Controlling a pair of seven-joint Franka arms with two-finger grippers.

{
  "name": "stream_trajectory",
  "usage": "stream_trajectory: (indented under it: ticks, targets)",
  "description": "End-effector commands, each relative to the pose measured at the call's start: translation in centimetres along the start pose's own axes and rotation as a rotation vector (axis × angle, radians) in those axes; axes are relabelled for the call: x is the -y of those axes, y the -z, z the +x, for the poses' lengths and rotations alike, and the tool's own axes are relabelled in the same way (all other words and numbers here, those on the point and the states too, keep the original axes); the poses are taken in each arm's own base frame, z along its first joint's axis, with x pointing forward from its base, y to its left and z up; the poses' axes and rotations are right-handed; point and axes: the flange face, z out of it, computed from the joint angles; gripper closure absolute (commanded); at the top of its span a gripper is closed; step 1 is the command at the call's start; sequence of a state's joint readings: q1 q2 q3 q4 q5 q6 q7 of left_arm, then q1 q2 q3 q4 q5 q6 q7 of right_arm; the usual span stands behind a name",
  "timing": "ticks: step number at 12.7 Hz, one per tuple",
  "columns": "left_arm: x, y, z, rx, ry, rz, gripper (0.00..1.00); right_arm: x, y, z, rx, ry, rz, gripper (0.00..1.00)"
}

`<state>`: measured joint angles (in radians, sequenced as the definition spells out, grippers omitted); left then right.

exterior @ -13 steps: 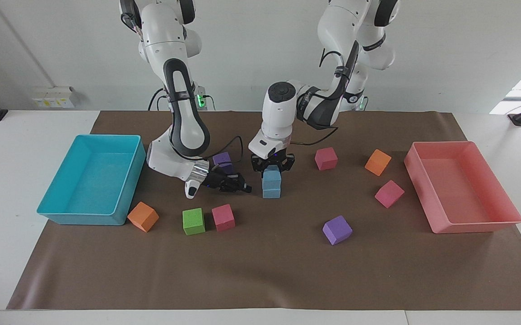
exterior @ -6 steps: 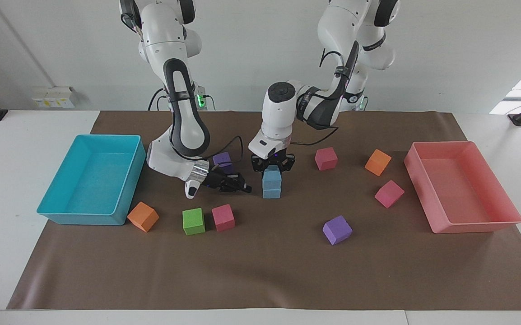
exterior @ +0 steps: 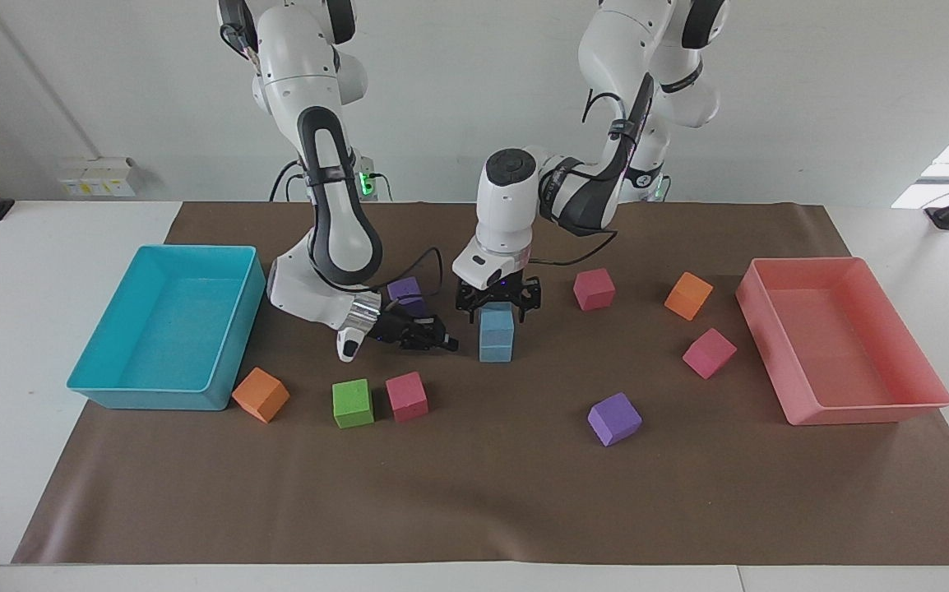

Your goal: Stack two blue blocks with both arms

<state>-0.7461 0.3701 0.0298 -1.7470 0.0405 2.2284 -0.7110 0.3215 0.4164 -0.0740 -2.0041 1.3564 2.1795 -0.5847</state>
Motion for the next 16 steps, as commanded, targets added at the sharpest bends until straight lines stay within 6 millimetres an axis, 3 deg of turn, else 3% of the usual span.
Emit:
stream_trajectory:
  ticks: [1, 4, 7, 9, 11, 13, 14, 15, 16]
  targets:
    - [0.0, 1.2, 0.5, -0.039, 0.001, -0.005, 0.0, -0.1, 0.6, 0.1, -0.01, 0.027, 0.01, 1.0]
    - [1.0, 4.9, 1.2, -0.068, 0.019, -0.031, 0.0, 1.0, 1.7, 0.2, -0.003, 0.069, -0.023, 1.0]
    - [2.7, 8.7, 0.9, -0.063, 0.026, -0.023, 0.0, 2.6, 4.4, 0.5, -0.01, 0.072, -0.069, 1.0]
    - [7.9, 12.2, 1.7, -0.047, 0.005, 0.001, 0.0, 4.1, 6.5, 0.5, -0.006, 0.09, -0.131, 1.0]
    - [13.8, 14.6, 1.0, 0.013, -0.071, 0.04, 0.0, 6.4, 9.6, 0.6, -0.023, 0.049, -0.247, 1.0]
    - [22.3, 17.2, 2.2, 0.032, -0.15, 0.052, 0.0, 9.2, 13.0, 0.4, -0.039, 0.077, -0.433, 0.69]
    - [25.4, 17.7, 2.7, 0.056, -0.178, 0.058, 0.0, 10.1, 14.0, 0.0, -0.043, 0.1, -0.486, 0.44]
    - [27.9, 19.0, 3.1, 0.057, -0.193, 0.06, 0.0, 10.6, 14.9, -0.5, -0.017, 0.131, -0.535, 0.01]
    - [29.9, 20.3, 3.8, 0.036, -0.194, 0.056, 0.0, 11.5, 16.0, -1.0, 0.014, 0.184, -0.61, 0.0]
